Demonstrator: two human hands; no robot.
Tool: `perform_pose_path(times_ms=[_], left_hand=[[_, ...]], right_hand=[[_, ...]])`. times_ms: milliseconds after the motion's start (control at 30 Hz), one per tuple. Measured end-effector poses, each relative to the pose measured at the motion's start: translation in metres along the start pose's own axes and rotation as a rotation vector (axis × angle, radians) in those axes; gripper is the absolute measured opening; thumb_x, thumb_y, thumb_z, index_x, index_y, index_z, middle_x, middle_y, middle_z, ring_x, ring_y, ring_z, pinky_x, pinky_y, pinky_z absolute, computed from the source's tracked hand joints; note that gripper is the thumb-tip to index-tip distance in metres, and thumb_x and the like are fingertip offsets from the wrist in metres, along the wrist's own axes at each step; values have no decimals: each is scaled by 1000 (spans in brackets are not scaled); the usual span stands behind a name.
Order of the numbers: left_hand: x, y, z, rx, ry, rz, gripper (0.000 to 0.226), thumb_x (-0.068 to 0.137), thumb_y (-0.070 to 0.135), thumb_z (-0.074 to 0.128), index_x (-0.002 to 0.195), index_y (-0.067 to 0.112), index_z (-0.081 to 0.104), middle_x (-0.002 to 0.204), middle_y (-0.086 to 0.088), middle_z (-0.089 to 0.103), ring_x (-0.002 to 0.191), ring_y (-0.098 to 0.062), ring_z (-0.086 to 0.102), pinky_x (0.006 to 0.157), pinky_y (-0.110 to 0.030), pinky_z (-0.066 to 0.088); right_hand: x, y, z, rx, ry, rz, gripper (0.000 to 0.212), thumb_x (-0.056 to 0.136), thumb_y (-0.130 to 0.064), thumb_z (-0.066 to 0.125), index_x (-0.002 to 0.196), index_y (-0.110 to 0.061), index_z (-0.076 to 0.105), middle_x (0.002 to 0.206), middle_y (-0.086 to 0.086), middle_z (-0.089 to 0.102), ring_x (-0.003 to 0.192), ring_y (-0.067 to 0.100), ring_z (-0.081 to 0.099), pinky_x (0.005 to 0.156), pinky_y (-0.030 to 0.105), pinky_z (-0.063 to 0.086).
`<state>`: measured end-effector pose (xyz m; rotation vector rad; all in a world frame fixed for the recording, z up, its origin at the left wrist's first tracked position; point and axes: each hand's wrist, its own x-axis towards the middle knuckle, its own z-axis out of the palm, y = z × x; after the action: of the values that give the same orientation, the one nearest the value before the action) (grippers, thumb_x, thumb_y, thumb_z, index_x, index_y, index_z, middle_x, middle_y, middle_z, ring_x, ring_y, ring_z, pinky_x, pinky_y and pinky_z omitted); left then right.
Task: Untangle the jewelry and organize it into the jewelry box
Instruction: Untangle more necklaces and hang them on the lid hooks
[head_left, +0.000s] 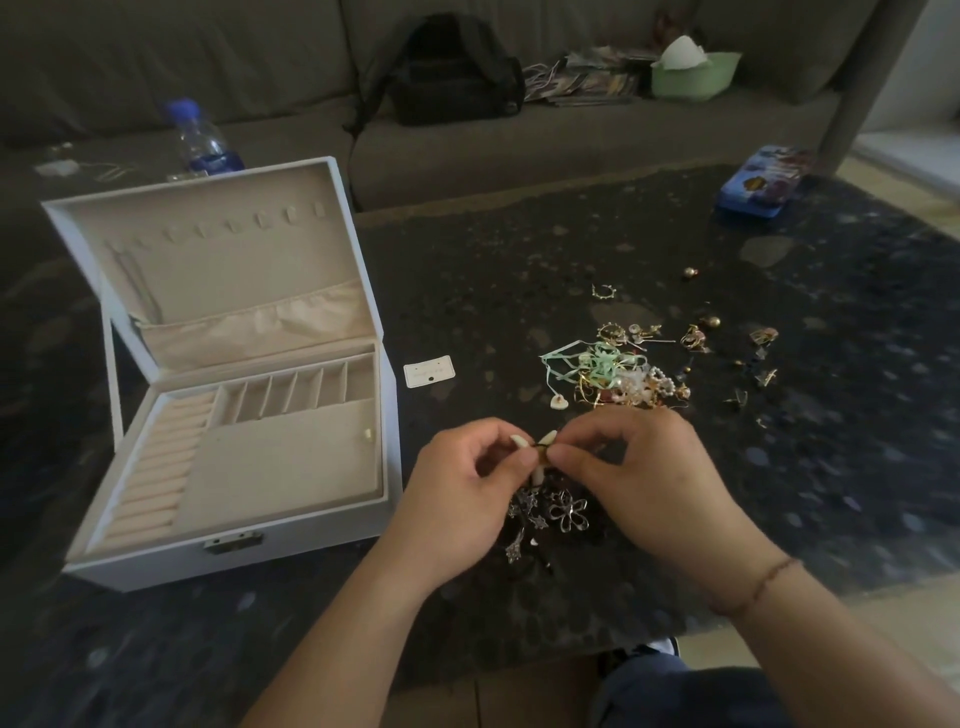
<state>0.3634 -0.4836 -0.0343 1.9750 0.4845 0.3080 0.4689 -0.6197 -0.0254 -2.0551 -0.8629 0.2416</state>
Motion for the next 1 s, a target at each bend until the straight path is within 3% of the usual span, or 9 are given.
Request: perform_pose_path(times_ms=[133, 233, 367, 433, 533, 633, 767, 900, 1000], left_hand=[[1, -1, -2, 51, -25, 3, 16, 94, 20, 65, 88, 31, 75, 79, 14, 71, 78, -3, 67, 75, -21, 52], [1, -3, -5, 49, -47, 12, 19, 91, 18, 69, 91, 36, 75, 80, 16, 73, 81, -3, 68, 81, -28, 54], [-1, 1, -8, -84, 49, 82, 20, 88, 15, 71, 91, 35, 73, 86, 12, 75, 85, -8, 70, 82, -28, 55], [-2, 4, -8, -179, 101, 111, 19, 87, 16, 70, 93, 34, 73, 88, 9, 76, 86, -10, 71, 81, -24, 55], [-2, 11, -9, -255, 155, 185, 18, 85, 21, 67, 99, 30, 71, 89, 7, 76, 88, -12, 72, 80, -21, 54], [-1, 18, -8, -322, 130, 238, 28, 87, 18, 67, 114, 21, 65, 90, 2, 76, 88, -14, 73, 78, -21, 55], [1, 19, -3, -277, 63, 223, 33, 88, 18, 70, 118, 29, 60, 91, 6, 76, 89, -11, 73, 79, -24, 56], [2, 6, 1, -202, 42, 163, 35, 88, 7, 71, 111, 32, 65, 94, 9, 77, 90, -10, 73, 85, -31, 57], [1, -1, 5, -208, 79, 102, 30, 87, 2, 71, 101, 29, 68, 87, 8, 77, 84, -9, 74, 81, -26, 56]], right_hand=[[-3, -1, -1, -134, 42, -6, 10, 91, -28, 64, 82, -32, 64, 70, -10, 63, 61, 4, 56, 56, 24, 48], [-2, 0, -3, -216, 135, -31, 8, 94, -25, 59, 86, -27, 59, 63, -10, 57, 54, 7, 50, 54, 35, 48], [6, 12, -8, -434, -188, 200, 10, 95, -31, 57, 85, -34, 57, 81, -11, 62, 77, 11, 60, 72, 36, 56], [6, 13, -8, -451, -190, 204, 7, 92, -34, 60, 99, -34, 63, 94, -12, 64, 88, 11, 61, 81, 34, 55], [3, 5, -12, -163, 179, -64, 22, 87, -37, 65, 108, -33, 69, 90, -21, 65, 86, 1, 57, 77, 27, 48], [1, -17, -15, 414, -20, -119, 32, 90, -48, 62, 110, -25, 72, 93, -6, 75, 84, 11, 69, 73, 28, 57], [0, -22, -5, 474, 0, -87, 12, 81, -28, 68, 91, -26, 75, 77, -10, 75, 68, -2, 67, 61, 10, 48], [3, -10, -8, 429, 90, 55, 11, 90, -24, 65, 82, -25, 74, 73, 1, 73, 60, 13, 63, 55, 25, 50], [5, -9, -12, 624, 74, 167, 17, 96, -20, 58, 87, -14, 70, 80, 8, 75, 67, 17, 69, 54, 26, 49]])
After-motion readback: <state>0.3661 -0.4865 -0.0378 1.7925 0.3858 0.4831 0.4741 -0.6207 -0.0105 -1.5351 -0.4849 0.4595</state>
